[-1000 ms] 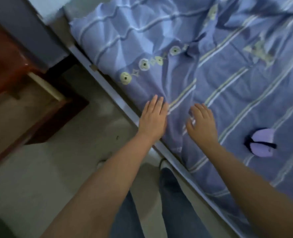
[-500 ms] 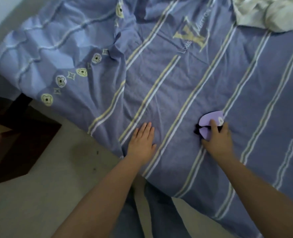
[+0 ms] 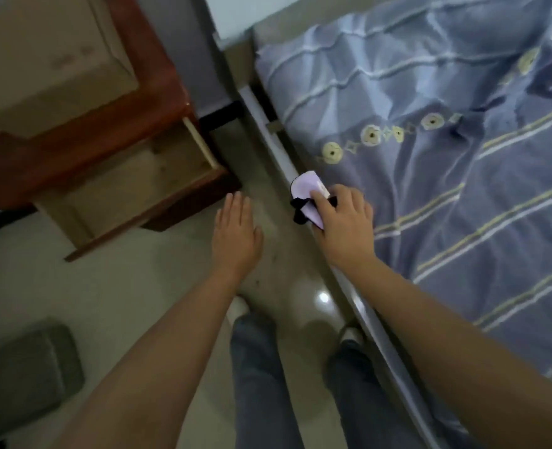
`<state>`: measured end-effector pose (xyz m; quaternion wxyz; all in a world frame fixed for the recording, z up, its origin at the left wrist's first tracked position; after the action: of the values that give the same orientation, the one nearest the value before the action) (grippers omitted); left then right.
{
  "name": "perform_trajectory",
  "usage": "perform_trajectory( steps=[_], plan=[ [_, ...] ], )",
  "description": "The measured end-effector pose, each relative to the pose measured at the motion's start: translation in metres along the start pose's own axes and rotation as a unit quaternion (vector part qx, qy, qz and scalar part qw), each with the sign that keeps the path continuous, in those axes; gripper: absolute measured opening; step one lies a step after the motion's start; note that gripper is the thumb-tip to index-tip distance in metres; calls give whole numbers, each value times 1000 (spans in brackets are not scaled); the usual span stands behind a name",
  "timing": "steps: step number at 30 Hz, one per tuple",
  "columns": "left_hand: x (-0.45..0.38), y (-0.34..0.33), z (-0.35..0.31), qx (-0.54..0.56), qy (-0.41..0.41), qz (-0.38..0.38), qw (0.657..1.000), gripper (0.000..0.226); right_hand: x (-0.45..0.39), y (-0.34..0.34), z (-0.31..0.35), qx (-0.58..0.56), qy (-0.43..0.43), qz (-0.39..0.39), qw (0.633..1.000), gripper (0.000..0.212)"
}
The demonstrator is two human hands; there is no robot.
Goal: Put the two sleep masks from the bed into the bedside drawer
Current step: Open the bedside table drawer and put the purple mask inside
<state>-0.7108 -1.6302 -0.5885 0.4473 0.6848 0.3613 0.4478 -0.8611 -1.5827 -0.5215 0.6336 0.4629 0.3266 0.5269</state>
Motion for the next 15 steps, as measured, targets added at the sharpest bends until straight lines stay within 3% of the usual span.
perform_trajectory(
  steps=[3,8,11,15],
  plan=[
    [1,27,130,5,94,-14,995,57,-48,-53,116,-2,107,93,990,39],
    [25,29,304,10,201,-11,979,55,-95,-153,277,10,279,188,942,40],
    [31,14,364,32,218,-7,975,54,-109,-222,334,45,334,223,915,49],
    [28,-10,389,38,205,-12,978,51,-127,-305,355,183,347,282,875,58]
  ],
)
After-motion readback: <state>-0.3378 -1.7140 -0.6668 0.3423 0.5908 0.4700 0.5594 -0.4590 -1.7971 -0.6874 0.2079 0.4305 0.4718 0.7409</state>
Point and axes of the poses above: each hand's wrist, its own x-axis away from the middle knuckle, its own y-axis out of the back of the hand, z = x × y, the point moved 10 cm from there along -x, towards the middle knuckle, and after that the axes turned 2 degrees about -x, right-handed, at the moved point
